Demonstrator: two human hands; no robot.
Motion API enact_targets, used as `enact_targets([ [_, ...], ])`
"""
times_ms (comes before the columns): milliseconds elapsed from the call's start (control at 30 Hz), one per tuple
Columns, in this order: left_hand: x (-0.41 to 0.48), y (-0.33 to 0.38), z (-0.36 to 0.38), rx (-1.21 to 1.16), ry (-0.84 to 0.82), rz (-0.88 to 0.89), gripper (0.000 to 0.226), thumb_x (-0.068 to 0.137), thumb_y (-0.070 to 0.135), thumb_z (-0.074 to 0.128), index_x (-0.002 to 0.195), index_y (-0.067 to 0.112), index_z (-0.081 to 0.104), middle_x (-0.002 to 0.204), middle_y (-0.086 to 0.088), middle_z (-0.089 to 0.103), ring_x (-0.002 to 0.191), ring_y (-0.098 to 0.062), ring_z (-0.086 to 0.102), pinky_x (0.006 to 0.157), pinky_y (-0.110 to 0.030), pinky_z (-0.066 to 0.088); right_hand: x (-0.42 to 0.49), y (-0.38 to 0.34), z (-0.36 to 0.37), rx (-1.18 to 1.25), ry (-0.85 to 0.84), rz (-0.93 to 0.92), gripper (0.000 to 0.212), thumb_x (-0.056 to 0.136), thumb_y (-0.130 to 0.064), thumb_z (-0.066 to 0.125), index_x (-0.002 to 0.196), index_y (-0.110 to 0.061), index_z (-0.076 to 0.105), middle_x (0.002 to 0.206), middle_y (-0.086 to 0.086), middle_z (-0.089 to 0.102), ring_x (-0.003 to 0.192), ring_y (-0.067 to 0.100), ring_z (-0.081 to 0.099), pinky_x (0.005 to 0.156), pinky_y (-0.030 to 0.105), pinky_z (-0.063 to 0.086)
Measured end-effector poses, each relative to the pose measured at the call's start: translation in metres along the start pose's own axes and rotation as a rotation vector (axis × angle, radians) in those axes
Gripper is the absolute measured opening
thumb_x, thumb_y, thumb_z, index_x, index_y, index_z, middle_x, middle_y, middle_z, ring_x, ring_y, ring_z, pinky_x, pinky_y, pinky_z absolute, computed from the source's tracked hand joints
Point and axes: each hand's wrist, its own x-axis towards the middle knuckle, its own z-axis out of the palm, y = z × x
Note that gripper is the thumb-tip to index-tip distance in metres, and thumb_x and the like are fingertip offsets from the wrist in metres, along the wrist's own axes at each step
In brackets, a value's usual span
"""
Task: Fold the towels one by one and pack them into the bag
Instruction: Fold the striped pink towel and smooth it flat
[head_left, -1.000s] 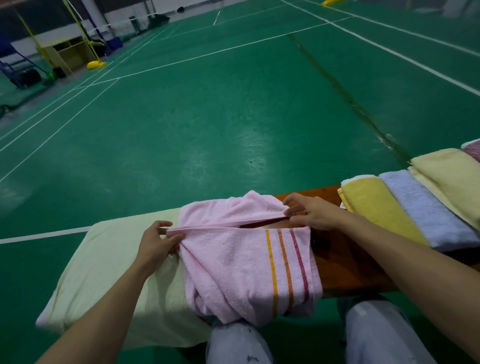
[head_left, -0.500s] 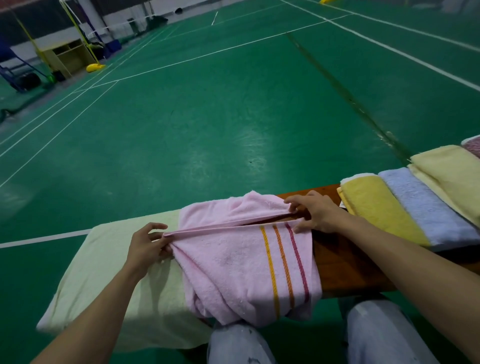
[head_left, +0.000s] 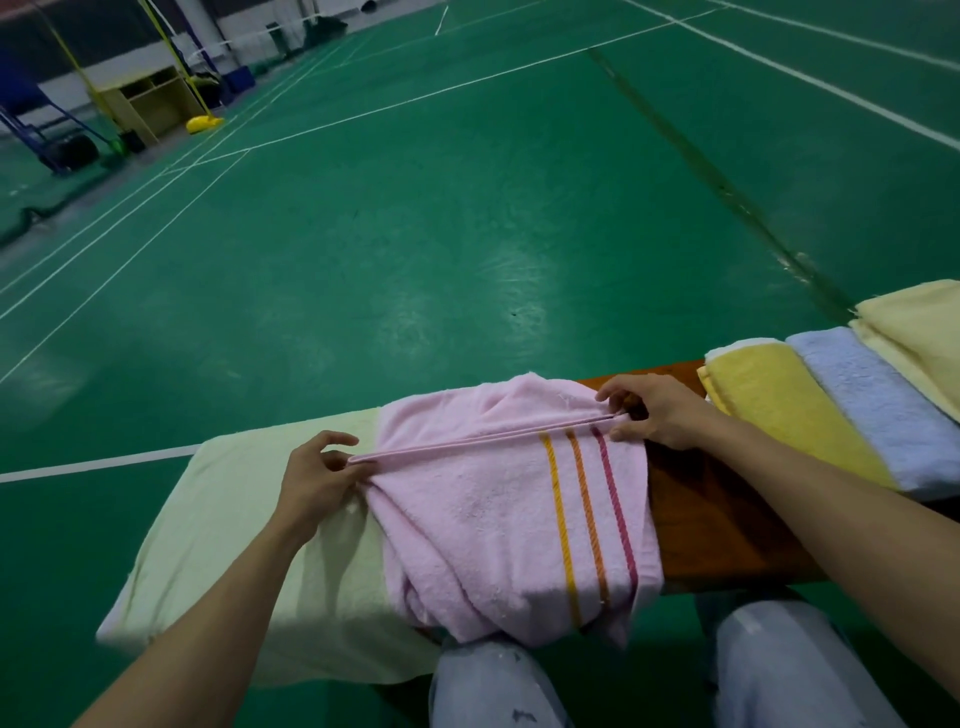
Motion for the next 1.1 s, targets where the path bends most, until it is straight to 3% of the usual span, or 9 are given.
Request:
enact_targets([
  [200,-0.006,0.002,-0.001,-0.06,-0.029,-0.022,0.023,0.079,-0.001,0.074,0.098,0.005,0.062,0.075,-0.018,0.066,0.045,-0.017,0.054,0.044,-0.028,0.051,0.002,-0.005,-0.001,0.001,-0.007,0.046,0.035,0.08,-0.013,0.08,0.106,-0.025,0.059,0.089,-0.012,0.057,0.079,0.003,0.055,0.062,0.005,0.04],
  [333,-0.011,0.004,-0.003,-0.048,-0.034,0.01,0.021,0.082,-0.004,0.07,0.1,0.002,0.062,0.077,-0.02,0.067,0.045,-0.016,0.059,0.047,-0.028,0.053,-0.002,-0.007,0.002,-0.041,0.037,0.038,0.03,0.082,-0.017,0.078,0.103,-0.023,0.058,0.091,-0.005,0.061,0.082,0.014,0.058,0.063,0.009,0.038],
  [433,-0.014,0.009,-0.006,-0.068,-0.024,0.044,0.019,0.083,-0.006,0.069,0.099,-0.001,0.061,0.073,-0.019,0.067,0.047,-0.021,0.061,0.052,-0.031,0.054,-0.008,-0.01,0.004,-0.062,0.104,0.031,0.025,0.084,-0.008,0.074,0.101,-0.019,0.059,0.093,0.0,0.063,0.082,0.017,0.059,0.065,0.016,0.043],
  [500,-0.018,0.015,-0.009,-0.104,-0.021,0.064,0.018,0.082,-0.007,0.068,0.097,-0.001,0.061,0.071,-0.018,0.066,0.046,-0.021,0.059,0.051,-0.03,0.052,-0.015,-0.016,-0.001,-0.033,0.16,0.011,0.026,0.082,0.0,0.071,0.096,-0.018,0.057,0.089,0.001,0.062,0.08,0.019,0.058,0.068,0.021,0.045],
  [633,-0.027,0.029,-0.015,-0.165,-0.009,0.094,0.019,0.082,-0.009,0.067,0.097,0.002,0.062,0.072,-0.016,0.065,0.044,-0.016,0.058,0.048,-0.025,0.052,-0.031,-0.029,-0.021,0.092,0.235,-0.028,0.032,0.078,0.005,0.073,0.091,-0.018,0.055,0.08,-0.002,0.06,0.074,0.017,0.058,0.065,0.015,0.045],
  [733,-0.035,0.038,-0.018,-0.196,0.006,0.101,0.022,0.081,-0.009,0.068,0.097,0.005,0.063,0.075,-0.014,0.067,0.049,-0.013,0.061,0.051,-0.024,0.053,-0.041,-0.041,-0.04,0.141,0.244,-0.04,0.036,0.078,0.007,0.073,0.092,-0.02,0.054,0.08,0.001,0.059,0.072,0.017,0.057,0.068,0.023,0.049],
  [833,-0.045,0.05,-0.017,-0.241,-0.009,0.11,0.023,0.081,-0.011,0.068,0.095,0.006,0.062,0.075,-0.012,0.068,0.05,-0.013,0.065,0.049,-0.022,0.052,-0.049,-0.053,-0.058,0.141,0.266,-0.015,0.035,0.079,0.007,0.073,0.099,-0.016,0.055,0.089,0.003,0.061,0.08,0.017,0.061,0.072,0.022,0.05],
  [1000,-0.055,0.07,-0.02,-0.294,-0.033,0.139,0.022,0.083,-0.013,0.064,0.096,0.005,0.06,0.076,-0.015,0.066,0.05,-0.019,0.065,0.052,-0.028,0.056,-0.064,-0.064,-0.085,0.163,0.251,0.084,0.033,0.079,0.002,0.076,0.096,-0.016,0.056,0.094,0.01,0.072,0.087,0.025,0.067,0.082,0.04,0.055],
  [1100,-0.059,0.084,-0.022,-0.304,-0.031,0.162,0.019,0.085,-0.011,0.063,0.095,0.005,0.06,0.077,-0.015,0.065,0.047,-0.02,0.062,0.055,-0.033,0.057,-0.075,-0.072,-0.099,0.164,0.287,0.127,0.033,0.076,-0.001,0.081,0.091,-0.017,0.057,0.09,0.008,0.069,0.085,0.026,0.066,0.072,0.036,0.054],
])
